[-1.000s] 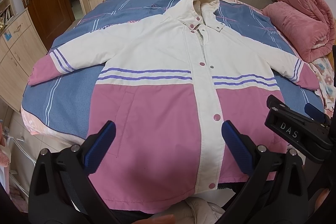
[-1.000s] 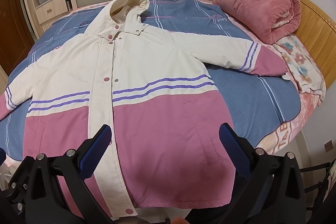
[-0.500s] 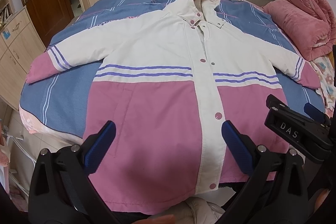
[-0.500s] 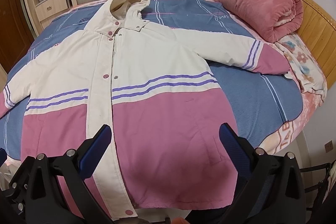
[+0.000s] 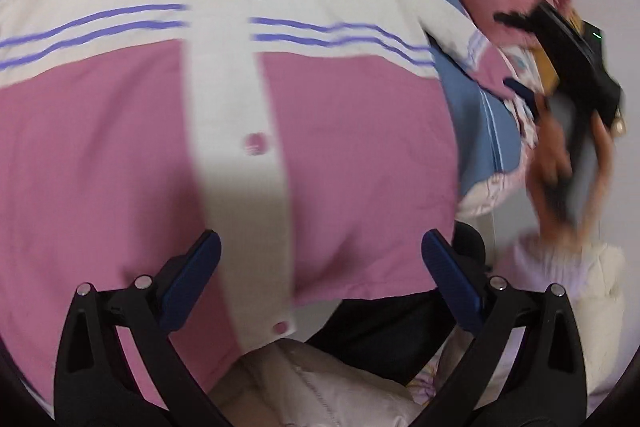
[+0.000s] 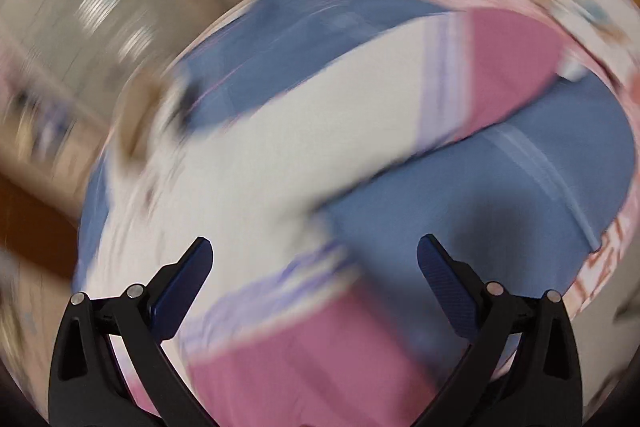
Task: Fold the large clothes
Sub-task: 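Grasp the pink sleeve cuff with the right tool and lift it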
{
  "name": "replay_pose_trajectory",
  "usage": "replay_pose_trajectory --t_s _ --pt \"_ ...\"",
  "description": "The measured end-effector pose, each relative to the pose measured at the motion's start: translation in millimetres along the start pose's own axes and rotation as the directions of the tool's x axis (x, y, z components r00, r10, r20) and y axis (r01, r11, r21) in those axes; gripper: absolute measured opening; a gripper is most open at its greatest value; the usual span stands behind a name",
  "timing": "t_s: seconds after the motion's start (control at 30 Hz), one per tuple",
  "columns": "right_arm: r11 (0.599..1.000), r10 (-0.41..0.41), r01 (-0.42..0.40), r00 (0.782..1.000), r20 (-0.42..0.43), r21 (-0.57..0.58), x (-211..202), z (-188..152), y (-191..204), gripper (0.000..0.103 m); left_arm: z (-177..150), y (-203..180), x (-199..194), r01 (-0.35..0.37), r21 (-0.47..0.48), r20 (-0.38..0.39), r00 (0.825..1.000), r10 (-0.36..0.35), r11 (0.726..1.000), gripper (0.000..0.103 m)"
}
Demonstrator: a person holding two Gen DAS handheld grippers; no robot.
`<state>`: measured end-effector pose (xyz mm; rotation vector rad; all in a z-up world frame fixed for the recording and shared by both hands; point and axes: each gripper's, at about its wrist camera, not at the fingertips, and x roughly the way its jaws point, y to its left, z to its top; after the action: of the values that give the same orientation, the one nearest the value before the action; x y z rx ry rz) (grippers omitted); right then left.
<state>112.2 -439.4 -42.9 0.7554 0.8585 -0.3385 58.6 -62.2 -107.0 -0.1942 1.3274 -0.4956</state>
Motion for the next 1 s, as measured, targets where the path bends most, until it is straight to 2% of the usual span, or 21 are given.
replay_pose_trajectory --t_s 0.07,0.1,0.17,0.2,0.23,0.3,0.33,0.37,0.4,0.43,0.5,0.6,0.7,0.73,0.77,0.8,0.87,0.9,0.97,1.0 --pt "0.989 -0.023 0.012 0.997 0.077 0.146 0.9 32.3 -32.9 0.102 10.9 -11.2 14.9 -0.066 0.018 -0.032 0.997 0.067 0.998 0.101" --pt "0.981 -0.062 0.041 0.992 0.107 0.189 1.5 46.3 -45.9 0.102 14.9 -13.7 21.6 -0.11 0.018 -0.039 0.993 0.111 0.994 0.101" --pt "0.962 -0.179 0.133 0.967 0.182 0.239 2.2 69.8 -69.8 0.102 28.8 -18.6 34.2 -0.181 -0.005 -0.033 0.983 0.181 0.983 0.101" --pt "0.951 -0.232 0.174 0.948 0.218 0.255 1.7 74.9 -79.7 0.102 35.2 -20.1 37.8 -0.203 -0.02 -0.029 0.979 0.203 0.979 0.101" --pt "0.934 -0.304 0.231 0.915 0.266 0.273 3.0 75.6 -93.8 0.102 45.6 -25.1 44.3 -0.231 -0.038 -0.02 0.973 0.231 0.972 0.101" --pt "0.908 -0.38 0.294 0.877 0.293 0.299 14.1 69.7 -116.0 0.102 62.2 -34.4 51.1 -0.254 -0.046 -0.008 0.967 0.254 0.966 0.101" --pt "0.897 -0.4 0.316 0.879 0.26 0.31 25.6 68.0 -127.9 0.102 75.5 -44.1 58.7 -0.268 -0.04 0.006 0.963 0.268 0.963 0.101" --pt "0.913 -0.337 0.274 0.924 0.181 0.304 39.5 72.9 -145.4 0.102 84.8 -51.9 64.1 -0.275 -0.034 0.016 0.961 0.276 0.961 0.101" --pt "0.936 -0.223 0.175 0.966 0.131 0.305 47.9 78.1 -160.6 0.102 98.7 -66.2 73.3 -0.279 -0.024 0.029 0.96 0.279 0.96 0.101" --pt "0.941 -0.17 0.123 0.977 0.126 0.316 49.0 79.6 -168.8 0.101 105.8 -74.3 77.4 -0.273 -0.015 0.036 0.961 0.274 0.962 0.101" --pt "0.932 -0.188 0.12 0.967 0.173 0.343 38.6 82.3 -184.8 0.101 124.8 -97.1 91.5 -0.259 0.032 0.065 0.964 0.256 0.965 0.101" --pt "0.933 -0.221 0.135 0.947 0.233 0.334 25.1 85.7 -203.7 0.101 150.7 -138.0 124.3 -0.327 0.142 0.105 0.944 0.314 0.934 0.101" --pt "0.918 -0.234 0.117 0.932 0.278 0.38 23.8 83.3 -226.3 0.101 165.8 -169.1 171.7 -0.43 0.249 0.077 0.902 0.425 0.868 0.101" --pt "0.917 -0.22 0.094 0.93 0.295 0.388 21.8 80.8 -234.3 0.101 168.1 -176.7 185.3 -0.473 0.272 0.077 0.879 0.471 0.838 0.101" --pt "0.919 -0.208 0.081 0.931 0.3 0.385 24.0 85.7 -235.9 0.099 169.3 -182.0 191.7 -0.493 0.275 0.091 0.868 0.488 0.825 0.101" --pt "0.925 -0.189 0.062 0.93 0.315 0.374 21.6 87.6 -237.9 0.096 170.3 -184.9 193.3 -0.501 0.268 0.109 0.865 0.491 0.823 0.101" --pt "0.936 -0.159 0.024 0.919 0.361 0.351 17.9 92.5 -238.4 0.081 173.5 -188.2 195.8 -0.499 0.24 0.128 0.867 0.482 0.833 0.101" --pt "0.943 -0.13 -0.002 0.918 0.374 0.333 17.0 94.0 -237.2 0.079 174.7 -187.9 195.8 -0.494 0.228 0.13 0.87 0.476 0.839 0.101" --pt "0.95 -0.071 -0.043 0.935 0.347 0.308 28.9 104.1 -230.7 0.066 174.6 -184.0 189.7 -0.482 0.205 0.151 0.876 0.459 0.852 0.101" --pt "0.95 -0.034 -0.07 0.945 0.324 0.305 37.2 107.4 -227.0 0.065 173.1 -182.7 187.6 -0.482 0.203 0.157 0.875 0.458 0.852 0.101"
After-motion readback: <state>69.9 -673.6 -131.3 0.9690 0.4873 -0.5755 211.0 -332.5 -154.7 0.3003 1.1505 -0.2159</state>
